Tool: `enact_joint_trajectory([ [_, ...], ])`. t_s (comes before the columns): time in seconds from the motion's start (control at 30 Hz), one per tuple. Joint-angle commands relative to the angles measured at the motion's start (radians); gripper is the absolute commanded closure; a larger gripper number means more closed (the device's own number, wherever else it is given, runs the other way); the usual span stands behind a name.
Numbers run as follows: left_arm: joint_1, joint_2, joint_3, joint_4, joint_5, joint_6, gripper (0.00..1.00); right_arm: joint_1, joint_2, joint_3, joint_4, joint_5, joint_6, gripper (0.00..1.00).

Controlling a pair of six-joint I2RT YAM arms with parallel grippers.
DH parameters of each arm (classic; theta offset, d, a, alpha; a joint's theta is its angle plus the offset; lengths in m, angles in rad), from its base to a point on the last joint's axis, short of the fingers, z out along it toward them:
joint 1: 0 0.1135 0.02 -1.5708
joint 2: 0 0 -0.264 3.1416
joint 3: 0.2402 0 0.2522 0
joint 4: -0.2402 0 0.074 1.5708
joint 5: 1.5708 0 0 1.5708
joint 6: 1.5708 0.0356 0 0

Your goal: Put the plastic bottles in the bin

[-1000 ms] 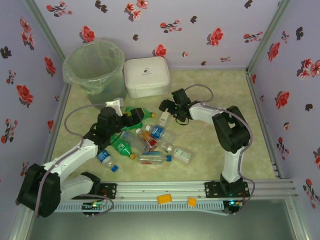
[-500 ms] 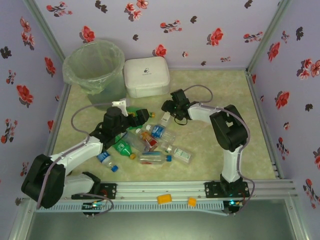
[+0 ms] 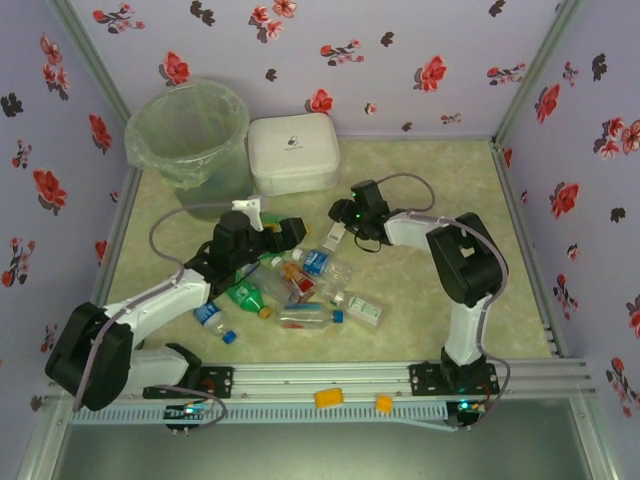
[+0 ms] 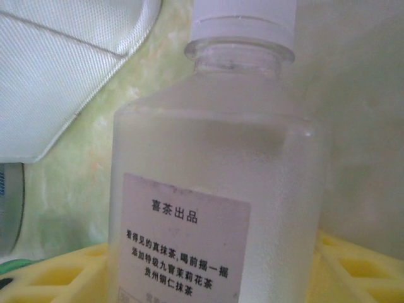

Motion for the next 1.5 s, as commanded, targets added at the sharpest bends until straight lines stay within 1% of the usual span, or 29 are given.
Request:
enact_joint_trajectory([
  [0.0, -0.008, 0.037, 0.057, 0.037, 0.061, 0.030, 0.00, -0.016, -0.096, -0.008, 0.042, -0.021, -0.019, 0.45],
  [0.3, -0.014, 0.176, 0.142, 0.155, 0.261, 0.025, 0.00, -0.031, -0.304, -0.033, -0.058, -0.049, -0.143, 0.45],
  [0.53, -0.047, 0.284, 0.191, 0.282, 0.378, -0.027, 0.00, -0.026, -0.422, -0.056, -0.090, -0.096, -0.155, 0.46],
  [0.8, -0.098, 0.355, 0.244, 0.294, 0.388, -0.034, 0.01, -0.021, -0.460, -0.085, -0.048, -0.119, -0.143, 0.47],
  [0.87, -0.102, 0.363, 0.247, 0.297, 0.389, -0.038, 0.04, -0.019, -0.463, -0.092, -0.036, -0.123, -0.135, 0.46],
  [0.93, -0.105, 0.371, 0.251, 0.300, 0.390, -0.044, 0.08, -0.019, -0.471, -0.101, -0.024, -0.129, -0.128, 0.47],
  [1.07, -0.104, 0.380, 0.255, 0.307, 0.391, -0.051, 0.22, -0.017, -0.489, -0.120, -0.008, -0.133, -0.116, 0.47],
  [1.13, -0.105, 0.385, 0.259, 0.307, 0.393, -0.051, 0.26, -0.016, -0.499, -0.132, 0.008, -0.136, -0.105, 0.47],
  [1.33, -0.105, 0.420, 0.301, 0.304, 0.431, -0.067, 0.32, -0.007, -0.529, -0.160, 0.036, -0.125, -0.092, 0.47],
  [1.47, -0.104, 0.433, 0.321, 0.311, 0.443, -0.076, 0.38, -0.006, -0.544, -0.165, 0.036, -0.117, -0.097, 0.47],
])
